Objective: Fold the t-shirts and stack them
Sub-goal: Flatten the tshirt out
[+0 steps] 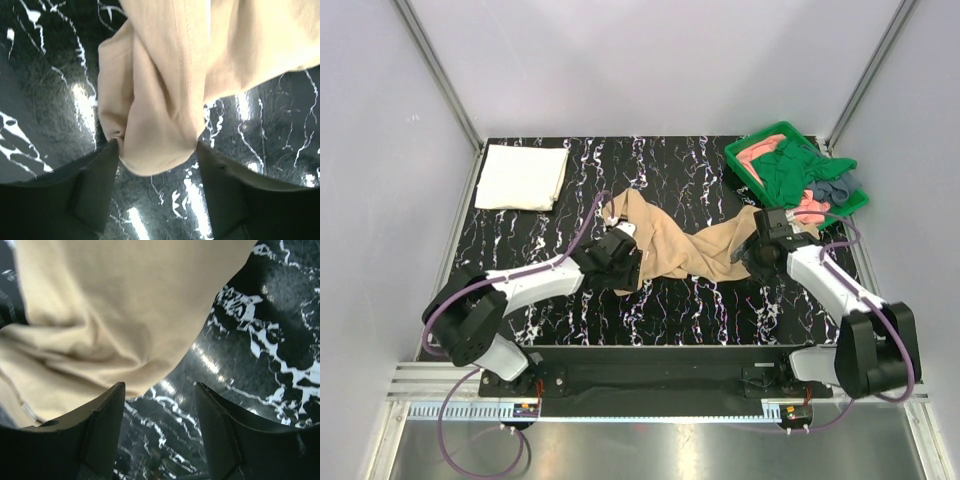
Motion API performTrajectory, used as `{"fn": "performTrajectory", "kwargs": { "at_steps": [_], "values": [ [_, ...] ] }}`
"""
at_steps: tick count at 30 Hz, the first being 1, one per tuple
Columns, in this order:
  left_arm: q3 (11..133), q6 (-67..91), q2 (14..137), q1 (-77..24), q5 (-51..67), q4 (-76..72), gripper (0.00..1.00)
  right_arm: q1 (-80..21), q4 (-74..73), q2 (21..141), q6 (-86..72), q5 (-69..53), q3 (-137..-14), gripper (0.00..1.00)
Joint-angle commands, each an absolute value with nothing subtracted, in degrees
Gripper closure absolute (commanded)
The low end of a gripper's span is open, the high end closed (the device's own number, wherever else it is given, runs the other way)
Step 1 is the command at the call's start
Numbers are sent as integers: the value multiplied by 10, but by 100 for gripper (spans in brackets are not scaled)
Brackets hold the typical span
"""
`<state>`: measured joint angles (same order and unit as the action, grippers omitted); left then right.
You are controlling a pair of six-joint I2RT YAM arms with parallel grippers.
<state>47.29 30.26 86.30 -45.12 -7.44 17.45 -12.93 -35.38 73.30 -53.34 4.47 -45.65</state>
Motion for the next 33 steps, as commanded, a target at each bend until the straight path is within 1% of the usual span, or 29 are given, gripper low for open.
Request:
{"fn": "performTrajectory", "kwargs": {
  "at_steps": [1, 2, 3, 5, 6, 8, 10, 12, 13, 14, 15, 16, 17, 18, 20, 21, 23, 24, 27, 30, 32, 33],
  "values": [
    [493, 271, 874, -454, -81, 136, 50, -123, -309, 781, -538, 77, -448, 36],
    [491, 270, 875, -454, -78, 133, 58, -122, -300, 790, -539, 76, -447, 36],
    [490, 270, 875, -454, -73, 131, 70, -121, -285, 808, -538, 69, -446, 36],
    [489, 269, 872, -454, -68, 131, 80, -123, -280, 823, -541, 69, -446, 37],
    [489, 274, 867, -454, -62, 133, 90, -122, -280, 835, -544, 71, -445, 38],
    [484, 281, 856, -454, -59, 137, 99, -122, -280, 840, -559, 73, -438, 40],
    [482, 295, 829, -454, -56, 141, 100, -122, -274, 843, -575, 86, -425, 45],
    [481, 305, 794, -454, -53, 148, 100, -122, -259, 842, -576, 111, -416, 56],
    [482, 315, 780, -454, -52, 151, 100, -122, -254, 842, -570, 121, -417, 72],
    [486, 320, 765, -454, -51, 160, 100, -121, -248, 841, -560, 127, -417, 86],
    [490, 324, 733, -454, -49, 167, 100, -122, -247, 836, -549, 135, -429, 97],
    [503, 334, 717, -453, -49, 177, 100, -121, -256, 829, -529, 138, -437, 100],
    [512, 337, 698, -454, -53, 206, 100, -120, -278, 817, -524, 138, -452, 100],
    [523, 341, 660, -454, -61, 225, 100, -120, -347, 781, -519, 151, -489, 100],
    [555, 350, 593, -454, -80, 273, 100, -120, -424, 724, -505, 162, -520, 100],
    [565, 355, 572, -454, -84, 286, 100, -120, -444, 662, -500, 170, -551, 100],
    [595, 365, 533, -454, -91, 321, 100, -120, -474, 598, -490, 172, -580, 100],
    [605, 373, 506, -454, -90, 334, 100, -120, -508, 544, -490, 170, -613, 100],
    [643, 390, 469, -454, -73, 373, 100, -120, -554, 472, -488, 159, -679, 100],
    [670, 396, 450, -454, -76, 399, 100, -120, -556, 459, -480, 142, -730, 100],
    [684, 389, 455, -454, -93, 417, 100, -120, -548, 477, -463, 143, -750, 100],
    [689, 376, 463, -452, -114, 424, 100, -120, -543, 506, -448, 144, -763, 100]
  ]
}}
